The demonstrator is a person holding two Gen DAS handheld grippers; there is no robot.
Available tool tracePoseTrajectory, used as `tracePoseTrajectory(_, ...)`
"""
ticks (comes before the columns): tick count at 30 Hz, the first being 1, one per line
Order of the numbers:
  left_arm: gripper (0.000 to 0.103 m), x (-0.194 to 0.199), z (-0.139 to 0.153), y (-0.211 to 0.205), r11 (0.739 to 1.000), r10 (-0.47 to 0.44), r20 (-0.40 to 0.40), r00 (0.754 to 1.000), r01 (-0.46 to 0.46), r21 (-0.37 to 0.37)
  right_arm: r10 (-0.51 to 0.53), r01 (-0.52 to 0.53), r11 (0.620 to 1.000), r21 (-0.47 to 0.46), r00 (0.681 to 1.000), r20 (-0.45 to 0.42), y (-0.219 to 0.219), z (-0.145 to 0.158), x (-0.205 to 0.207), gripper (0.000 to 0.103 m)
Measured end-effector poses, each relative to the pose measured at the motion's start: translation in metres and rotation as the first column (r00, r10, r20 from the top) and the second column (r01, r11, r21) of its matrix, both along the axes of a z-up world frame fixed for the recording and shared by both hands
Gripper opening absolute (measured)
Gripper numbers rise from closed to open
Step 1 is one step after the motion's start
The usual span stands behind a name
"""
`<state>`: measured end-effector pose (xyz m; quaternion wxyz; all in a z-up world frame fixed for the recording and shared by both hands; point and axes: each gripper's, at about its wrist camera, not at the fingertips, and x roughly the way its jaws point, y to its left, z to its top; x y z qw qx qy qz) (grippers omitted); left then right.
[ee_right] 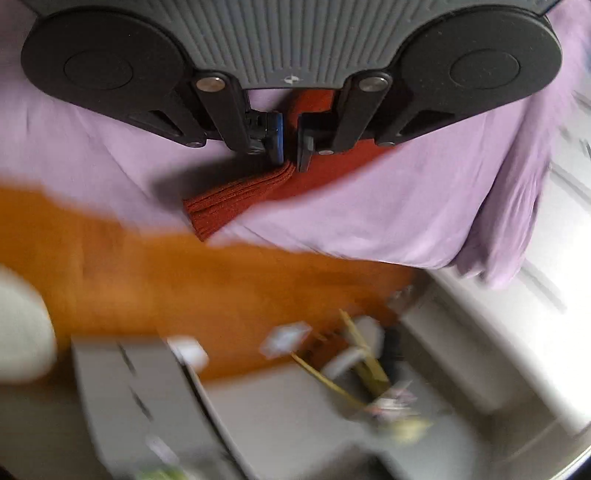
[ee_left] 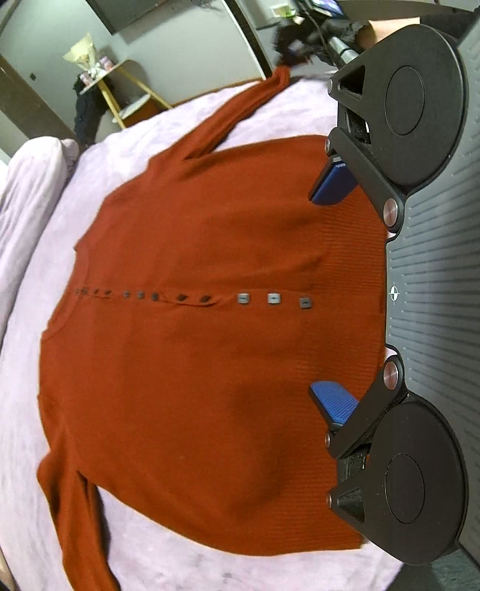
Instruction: Fold small clothes
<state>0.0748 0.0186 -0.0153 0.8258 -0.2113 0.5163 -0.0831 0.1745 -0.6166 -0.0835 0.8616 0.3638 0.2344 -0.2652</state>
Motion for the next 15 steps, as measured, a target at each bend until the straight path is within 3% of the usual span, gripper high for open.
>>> tracePoseTrajectory(2,0.103,0.007,0.006,0.004,1.0,-0.009,0.036,0.999,0.009,-0.015,0.147,-0.138,0.981,-0.139,0.988,0.053,0.039,0.036,0.018,0.006)
tracePoseTrajectory(4,0.103,0.017,0.013,0.009,0.998,-0.02,0.08,0.997,0.025,-0.065,0.355,-0.319,0.918,-0.234,0.925,0.133,0.09,0.068,0.032,0.006)
tracePoseTrajectory(6,0.103,0.03,0.016,0.01,0.995,-0.017,0.114,0.993,0.028,-0.095,0.578,-0.507,0.803,-0.312,0.79,0.204,0.149,0.093,0.04,0.006)
tracePoseTrajectory(7,0.103,0.04,0.016,0.011,0.996,-0.013,0.119,0.993,0.024,-0.089,0.677,-0.588,0.725,-0.358,0.703,0.218,0.18,0.1,0.041,0.008)
tracePoseTrajectory(8,0.103,0.049,0.016,0.012,0.997,-0.011,0.126,0.992,0.021,-0.079,0.739,-0.637,0.664,-0.392,0.639,0.213,0.204,0.101,0.042,0.029)
tracePoseTrajectory(10,0.103,0.067,0.013,0.015,0.996,-0.024,0.145,0.989,0.036,-0.081,0.802,-0.705,0.59,-0.395,0.569,0.182,0.242,0.091,0.043,0.066)
tracePoseTrajectory(12,0.103,0.087,0.006,0.021,0.991,-0.038,0.154,0.987,0.058,-0.124,0.811,-0.745,0.579,-0.331,0.565,0.149,0.258,0.071,0.044,0.066)
tracePoseTrajectory(15,0.103,0.118,-0.007,0.026,0.984,-0.041,0.148,0.988,0.066,-0.167,0.781,-0.765,0.622,-0.166,0.622,0.06,0.261,0.037,0.047,0.046)
